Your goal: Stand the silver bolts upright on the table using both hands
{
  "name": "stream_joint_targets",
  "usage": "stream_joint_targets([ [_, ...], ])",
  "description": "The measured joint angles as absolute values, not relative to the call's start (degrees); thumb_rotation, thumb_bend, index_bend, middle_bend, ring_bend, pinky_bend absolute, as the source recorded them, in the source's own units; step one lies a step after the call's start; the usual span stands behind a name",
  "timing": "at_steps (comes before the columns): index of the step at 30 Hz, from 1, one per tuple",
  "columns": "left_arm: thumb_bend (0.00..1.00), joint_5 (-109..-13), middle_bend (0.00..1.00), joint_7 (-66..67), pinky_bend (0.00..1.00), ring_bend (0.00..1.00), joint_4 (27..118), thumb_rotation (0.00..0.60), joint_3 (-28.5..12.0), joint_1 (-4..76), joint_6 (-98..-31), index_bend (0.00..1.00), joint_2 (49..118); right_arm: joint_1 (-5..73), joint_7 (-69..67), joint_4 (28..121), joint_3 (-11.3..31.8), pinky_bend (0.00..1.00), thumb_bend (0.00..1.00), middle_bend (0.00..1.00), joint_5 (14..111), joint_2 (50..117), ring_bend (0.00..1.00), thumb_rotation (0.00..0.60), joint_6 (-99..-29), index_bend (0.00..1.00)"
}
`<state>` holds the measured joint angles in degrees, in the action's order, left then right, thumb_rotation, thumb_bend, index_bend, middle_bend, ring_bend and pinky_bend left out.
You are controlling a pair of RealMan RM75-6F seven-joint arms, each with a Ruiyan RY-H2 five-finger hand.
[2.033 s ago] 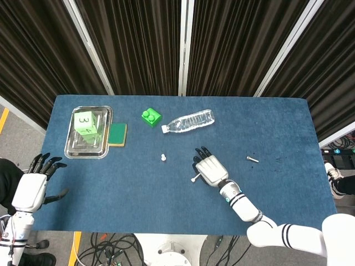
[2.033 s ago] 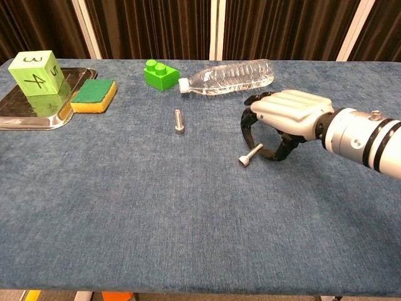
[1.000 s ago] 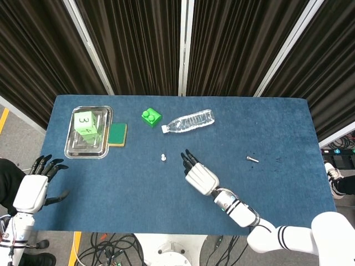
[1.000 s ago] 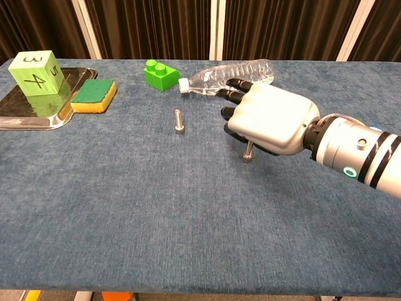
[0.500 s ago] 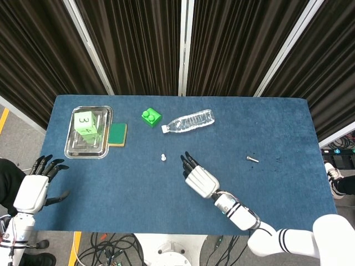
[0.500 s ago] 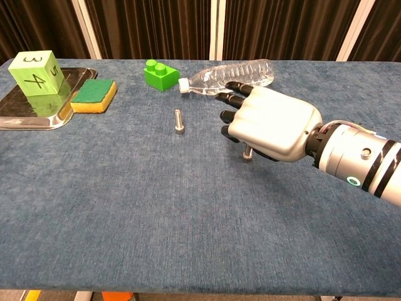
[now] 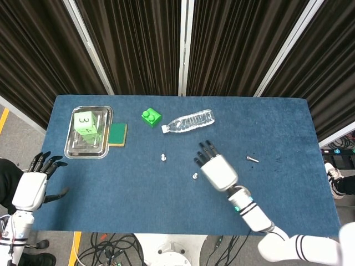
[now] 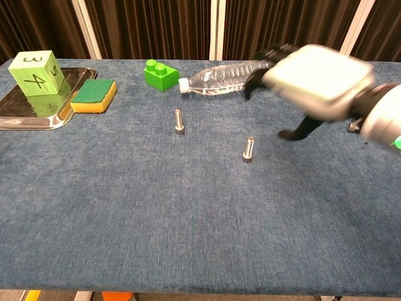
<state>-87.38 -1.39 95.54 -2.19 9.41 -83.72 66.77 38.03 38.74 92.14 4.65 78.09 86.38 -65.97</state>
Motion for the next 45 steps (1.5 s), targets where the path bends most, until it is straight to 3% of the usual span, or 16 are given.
stream_joint_targets([
  [8,0.18,-86.7,0.17,-1.2,0.0,0.04,95.9,0.6,-2.4,9.4,-83.2,0.29,66.8,34.2,24.8,91.9,9.1,0.0,0.1,0.26,62.6,79.4,0.0,0.6,-63.4,0.37],
  [17,0.18,-86.4,0.17,-1.5,0.0,0.04,95.8,0.6,-2.3,9.3,-82.7,0.29,66.8,34.3,20.3,81.1,12.0,0.0,0.1,0.25,50.4,80.8,0.0,0.6,-56.2,0.47],
  [31,0.18,-86.5,0.16,-1.9,0.0,0.04,95.4,0.6,-1.8,9.8,-81.0,0.29,66.8,35.0,23.1,73.2,10.5,0.0,0.24,0.2,48.7,85.7,0.0,0.6,-55.0,0.5],
  [45,0.18,-86.9,0.16,-2.4,0.0,0.04,94.7,0.6,-1.6,9.9,-80.8,0.29,67.0,35.7,29.9,73.6,9.3,0.0,0.25,0.19,46.5,86.4,0.0,0.6,-55.5,0.48],
])
